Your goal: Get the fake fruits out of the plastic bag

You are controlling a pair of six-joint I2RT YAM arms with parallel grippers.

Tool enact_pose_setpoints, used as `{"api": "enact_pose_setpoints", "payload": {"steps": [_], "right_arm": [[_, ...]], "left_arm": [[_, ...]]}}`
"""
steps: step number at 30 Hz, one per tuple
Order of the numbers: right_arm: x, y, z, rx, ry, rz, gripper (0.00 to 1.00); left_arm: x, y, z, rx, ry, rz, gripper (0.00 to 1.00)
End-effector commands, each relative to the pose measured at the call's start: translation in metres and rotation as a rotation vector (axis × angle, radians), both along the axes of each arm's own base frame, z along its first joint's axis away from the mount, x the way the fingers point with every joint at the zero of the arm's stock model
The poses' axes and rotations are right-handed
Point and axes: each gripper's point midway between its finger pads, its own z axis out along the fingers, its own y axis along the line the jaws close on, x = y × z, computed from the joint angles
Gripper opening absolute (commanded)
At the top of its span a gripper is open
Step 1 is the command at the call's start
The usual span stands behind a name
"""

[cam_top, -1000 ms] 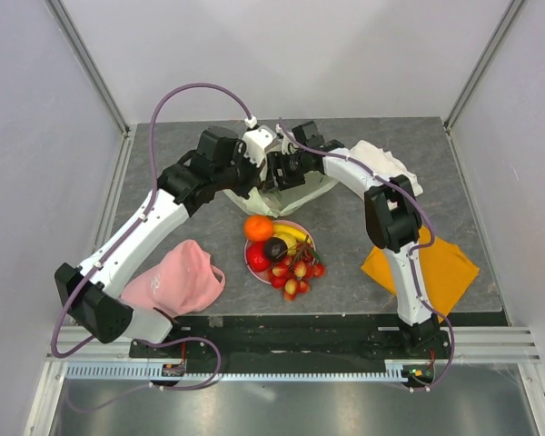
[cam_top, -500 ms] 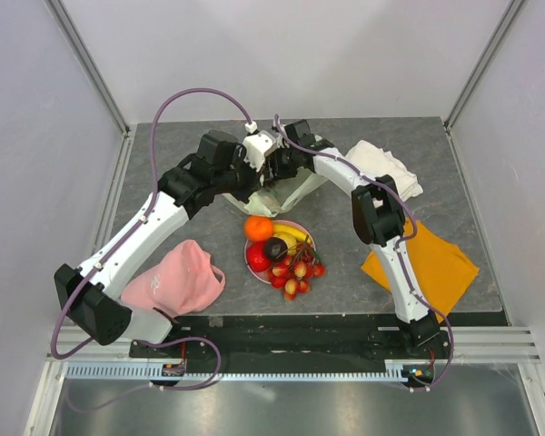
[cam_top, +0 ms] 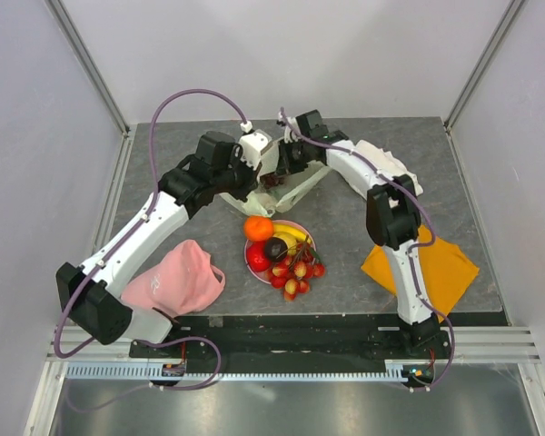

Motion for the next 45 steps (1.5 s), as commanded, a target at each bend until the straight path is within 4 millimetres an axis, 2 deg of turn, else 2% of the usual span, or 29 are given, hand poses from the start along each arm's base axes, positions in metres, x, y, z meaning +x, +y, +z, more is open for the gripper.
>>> {"api": "enact_pose_setpoints", "payload": {"steps": [1, 3, 6, 8, 10, 11, 12, 13, 14, 16, 17, 23, 27, 29, 30, 33, 34, 35, 37, 39, 41, 45], "right_arm": [[-0.019, -0.011, 0.13, 0.157, -0.183, 0.157, 0.06], [-0.035, -0.01, 0.153, 0.218, -0.185, 0.237, 0.05], [-0.047, -0.02, 0.165, 0.248, -0.167, 0.257, 0.04], [-0.047, -0.024, 0.173, 0.28, -0.158, 0.255, 0.03], [-0.051, -0.027, 0.188, 0.324, -0.171, 0.278, 0.03], [-0.055, -0.027, 0.196, 0.354, -0.168, 0.293, 0.03], [-0.06, -0.025, 0.205, 0.385, -0.177, 0.318, 0.03], [-0.063, -0.025, 0.216, 0.415, -0.199, 0.342, 0.03], [-0.066, -0.024, 0.223, 0.429, -0.212, 0.355, 0.03], [-0.069, -0.028, 0.241, 0.442, -0.267, 0.362, 0.03], [-0.069, -0.03, 0.248, 0.443, -0.287, 0.36, 0.04], [-0.081, -0.051, 0.318, 0.456, -0.491, 0.339, 0.03], [-0.098, -0.055, 0.353, 0.484, -0.585, 0.355, 0.03], [-0.111, -0.057, 0.367, 0.501, -0.598, 0.364, 0.03], [-0.117, -0.057, 0.364, 0.506, -0.584, 0.375, 0.03], [-0.137, -0.062, 0.353, 0.487, -0.584, 0.397, 0.03], [-0.144, -0.06, 0.349, 0.478, -0.593, 0.413, 0.04], [-0.154, -0.063, 0.342, 0.473, -0.576, 0.412, 0.04], [-0.165, -0.061, 0.335, 0.467, -0.563, 0.424, 0.04], [-0.178, -0.06, 0.325, 0.445, -0.543, 0.442, 0.03], [-0.184, -0.06, 0.317, 0.404, -0.562, 0.462, 0.03], [-0.198, -0.052, 0.308, 0.393, -0.541, 0.473, 0.03]], "left_arm": [[0.026, 0.002, 0.008, -0.037, -0.054, 0.065, 0.02], [0.034, 0.001, 0.01, -0.035, -0.075, 0.063, 0.02], [0.05, -0.005, 0.007, -0.015, -0.103, 0.05, 0.02], [0.062, -0.009, 0.005, -0.005, -0.12, 0.055, 0.02], [0.078, -0.011, 0.015, -0.018, -0.163, 0.067, 0.02], [0.087, -0.014, 0.005, -0.008, -0.149, 0.073, 0.02], [0.093, -0.015, 0.005, -0.004, -0.151, 0.079, 0.02], [0.102, -0.017, 0.015, -0.015, -0.167, 0.087, 0.01], [0.11, -0.02, 0.005, -0.008, -0.142, 0.093, 0.02], [0.123, -0.016, 0.014, -0.038, -0.144, 0.124, 0.02], [0.13, -0.013, 0.012, -0.044, -0.135, 0.139, 0.01], [0.148, -0.004, 0.025, -0.073, -0.154, 0.17, 0.01], [0.151, -0.006, 0.029, -0.089, -0.148, 0.157, 0.02], [0.148, -0.007, 0.032, -0.097, -0.139, 0.149, 0.14], [0.147, -0.007, 0.034, -0.1, -0.139, 0.143, 0.29], [0.141, -0.005, 0.047, -0.104, -0.161, 0.117, 0.67], [0.138, -0.004, 0.056, -0.109, -0.173, 0.109, 0.71], [0.134, 0.0, 0.057, -0.099, -0.166, 0.102, 0.75], [0.126, 0.006, 0.078, -0.105, -0.201, 0.097, 0.78], [0.119, 0.016, 0.087, -0.097, -0.227, 0.103, 0.8], [0.108, 0.028, 0.103, -0.095, -0.267, 0.113, 0.82], [0.088, 0.039, 0.116, -0.087, -0.301, 0.098, 0.84]]}}
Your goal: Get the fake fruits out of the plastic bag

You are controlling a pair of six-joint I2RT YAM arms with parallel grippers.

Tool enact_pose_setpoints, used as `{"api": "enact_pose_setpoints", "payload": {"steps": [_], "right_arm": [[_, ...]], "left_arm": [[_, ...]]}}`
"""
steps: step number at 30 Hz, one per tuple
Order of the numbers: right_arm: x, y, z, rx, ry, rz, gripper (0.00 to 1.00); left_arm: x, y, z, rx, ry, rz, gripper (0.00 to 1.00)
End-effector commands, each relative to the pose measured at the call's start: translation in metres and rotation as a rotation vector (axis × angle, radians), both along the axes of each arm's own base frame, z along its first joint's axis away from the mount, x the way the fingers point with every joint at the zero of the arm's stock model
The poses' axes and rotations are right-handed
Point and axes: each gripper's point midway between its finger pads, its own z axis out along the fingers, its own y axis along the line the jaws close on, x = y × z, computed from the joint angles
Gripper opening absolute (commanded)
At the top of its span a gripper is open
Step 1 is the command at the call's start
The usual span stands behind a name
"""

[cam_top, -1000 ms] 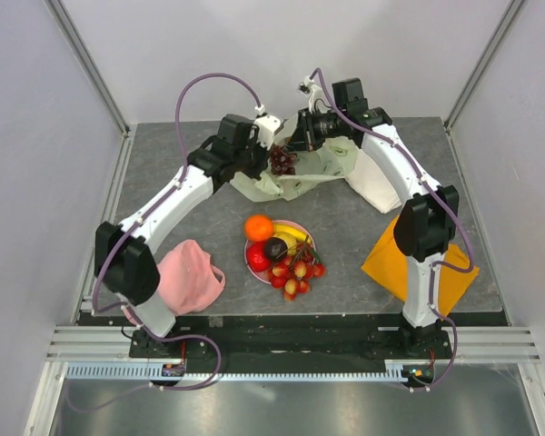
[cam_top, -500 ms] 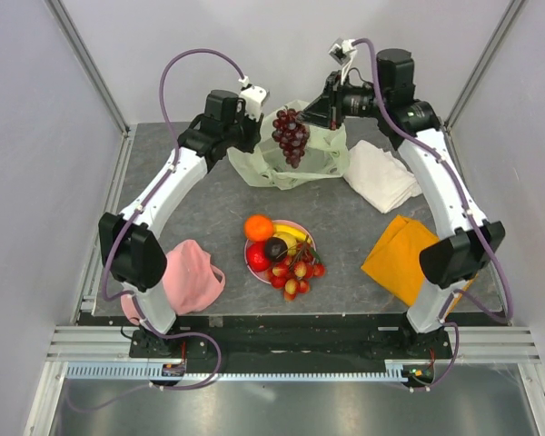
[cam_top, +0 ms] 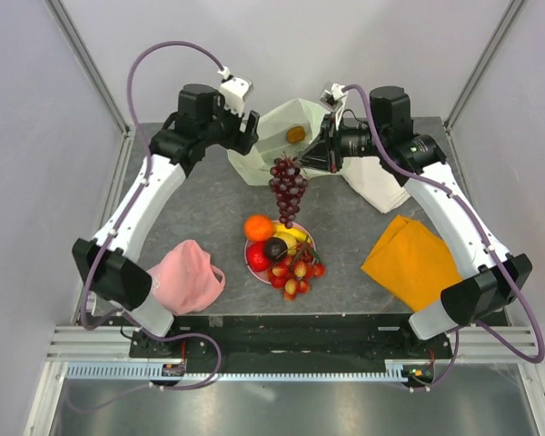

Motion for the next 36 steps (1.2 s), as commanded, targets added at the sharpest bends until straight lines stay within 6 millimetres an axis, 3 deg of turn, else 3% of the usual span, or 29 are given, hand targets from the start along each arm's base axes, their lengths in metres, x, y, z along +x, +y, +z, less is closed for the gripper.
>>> {"api": "enact_pose_setpoints", "payload": {"steps": [1, 4, 9, 11, 16, 26, 36], "right_arm": [[-0.026, 0.003, 0.011, -0.009, -0.089, 0.033, 0.03], [-0.04, 0.01, -0.003, -0.037, -0.064, 0.047, 0.03], [-0.047, 0.007, -0.016, -0.073, -0.027, 0.019, 0.03], [-0.048, 0.005, -0.031, -0.101, -0.019, 0.015, 0.02], [-0.041, 0.005, -0.05, -0.122, 0.001, -0.006, 0.02], [-0.028, 0.005, -0.057, -0.157, -0.022, -0.029, 0.02], [-0.006, 0.011, -0.097, -0.227, 0.018, -0.039, 0.01]], "left_arm": [[-0.031, 0.016, 0.054, -0.003, -0.138, -0.033, 0.84], [-0.043, 0.022, 0.061, -0.007, -0.154, -0.03, 0.83], [-0.058, 0.028, 0.061, -0.026, -0.154, -0.028, 0.82], [-0.063, 0.03, 0.06, -0.029, -0.154, -0.031, 0.82], [-0.069, 0.029, 0.065, -0.057, -0.153, -0.047, 0.81], [-0.071, 0.027, 0.065, -0.073, -0.142, -0.063, 0.8], [-0.072, 0.02, 0.065, -0.105, -0.126, -0.082, 0.8]]}}
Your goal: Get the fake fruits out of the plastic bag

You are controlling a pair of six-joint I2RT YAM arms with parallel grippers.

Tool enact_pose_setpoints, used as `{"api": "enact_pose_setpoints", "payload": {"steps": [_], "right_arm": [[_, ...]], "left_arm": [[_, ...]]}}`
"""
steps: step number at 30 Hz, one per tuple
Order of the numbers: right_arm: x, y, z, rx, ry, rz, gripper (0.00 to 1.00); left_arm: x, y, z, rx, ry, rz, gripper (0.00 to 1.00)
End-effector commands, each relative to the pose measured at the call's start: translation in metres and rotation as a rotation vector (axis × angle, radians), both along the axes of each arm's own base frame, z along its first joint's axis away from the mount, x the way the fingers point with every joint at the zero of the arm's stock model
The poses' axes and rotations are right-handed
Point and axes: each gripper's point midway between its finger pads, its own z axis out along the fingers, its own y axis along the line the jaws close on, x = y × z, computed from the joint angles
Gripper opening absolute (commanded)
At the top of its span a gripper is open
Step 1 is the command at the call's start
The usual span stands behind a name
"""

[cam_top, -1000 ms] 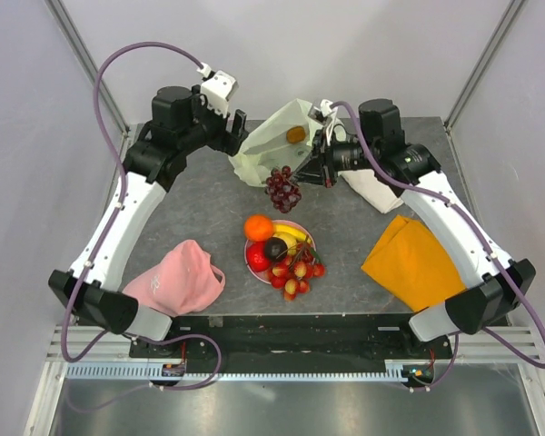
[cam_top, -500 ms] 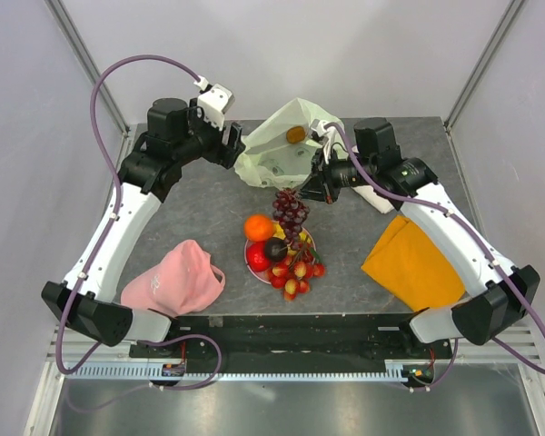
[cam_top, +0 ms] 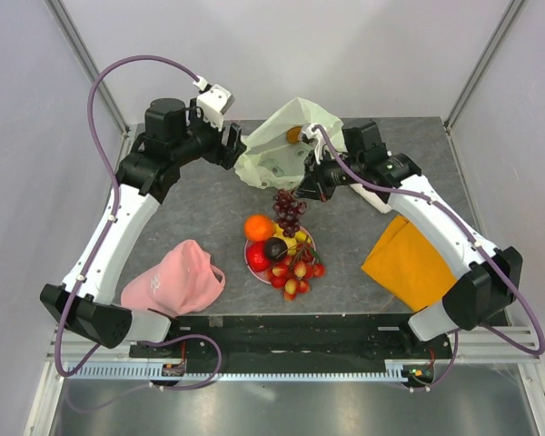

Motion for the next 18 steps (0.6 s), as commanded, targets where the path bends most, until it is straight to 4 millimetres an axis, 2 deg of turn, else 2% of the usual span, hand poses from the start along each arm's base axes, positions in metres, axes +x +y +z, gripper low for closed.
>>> {"api": "enact_pose_setpoints", "payload": {"steps": [1, 6, 18], "right_arm": [[0.015, 0.006, 0.001, -0.002, -0.054, 0.007, 0.01], [0.018, 0.013, -0.005, -0.011, -0.037, 0.022, 0.02], [-0.029, 0.025, -0.024, -0.041, 0.034, 0.1, 0.02]], "left_arm": [[-0.003, -0.006, 0.013, -0.051, -0.017, -0.027, 0.8], [-0.007, -0.005, 0.012, -0.057, -0.015, -0.03, 0.8], [-0.012, 0.0, 0.006, -0.062, -0.006, -0.024, 0.8]]}}
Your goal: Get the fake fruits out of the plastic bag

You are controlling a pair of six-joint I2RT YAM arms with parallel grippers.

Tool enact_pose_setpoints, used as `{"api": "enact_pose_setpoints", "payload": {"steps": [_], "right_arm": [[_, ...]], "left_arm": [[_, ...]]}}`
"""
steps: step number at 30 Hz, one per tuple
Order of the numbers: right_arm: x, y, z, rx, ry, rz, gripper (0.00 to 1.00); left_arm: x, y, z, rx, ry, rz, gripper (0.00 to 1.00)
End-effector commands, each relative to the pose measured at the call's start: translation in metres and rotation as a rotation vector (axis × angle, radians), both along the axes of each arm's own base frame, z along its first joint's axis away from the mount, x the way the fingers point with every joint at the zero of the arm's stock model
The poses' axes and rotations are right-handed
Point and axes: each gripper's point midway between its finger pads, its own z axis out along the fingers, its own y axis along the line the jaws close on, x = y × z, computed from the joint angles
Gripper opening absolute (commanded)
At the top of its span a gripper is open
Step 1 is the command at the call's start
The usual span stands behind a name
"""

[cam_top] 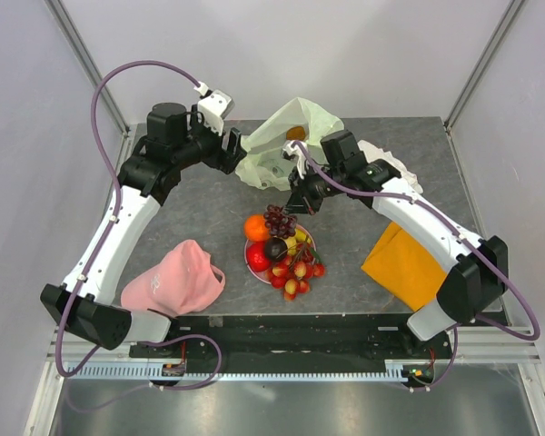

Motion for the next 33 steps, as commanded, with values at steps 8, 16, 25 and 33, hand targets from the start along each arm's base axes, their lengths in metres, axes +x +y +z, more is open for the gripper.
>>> {"api": "enact_pose_setpoints", "payload": {"steps": [8, 16, 25, 33], "right_arm": [[-0.026, 0.006, 0.01, 0.024, -0.027, 0.052, 0.03], [-0.027, 0.007, 0.005, 0.007, -0.025, 0.049, 0.04], [-0.012, 0.01, 0.005, -0.005, -0.051, 0.01, 0.04], [-0.002, 0.028, 0.01, 0.024, -0.023, 0.026, 0.05]], "left_arm": [[-0.01, 0.0, 0.017, -0.06, -0.037, -0.018, 0.8], [-0.008, -0.002, 0.017, -0.067, -0.033, -0.025, 0.8], [-0.003, -0.006, 0.014, -0.075, -0.019, -0.032, 0.8], [-0.001, -0.007, 0.013, -0.074, -0.016, -0.033, 0.8]]}}
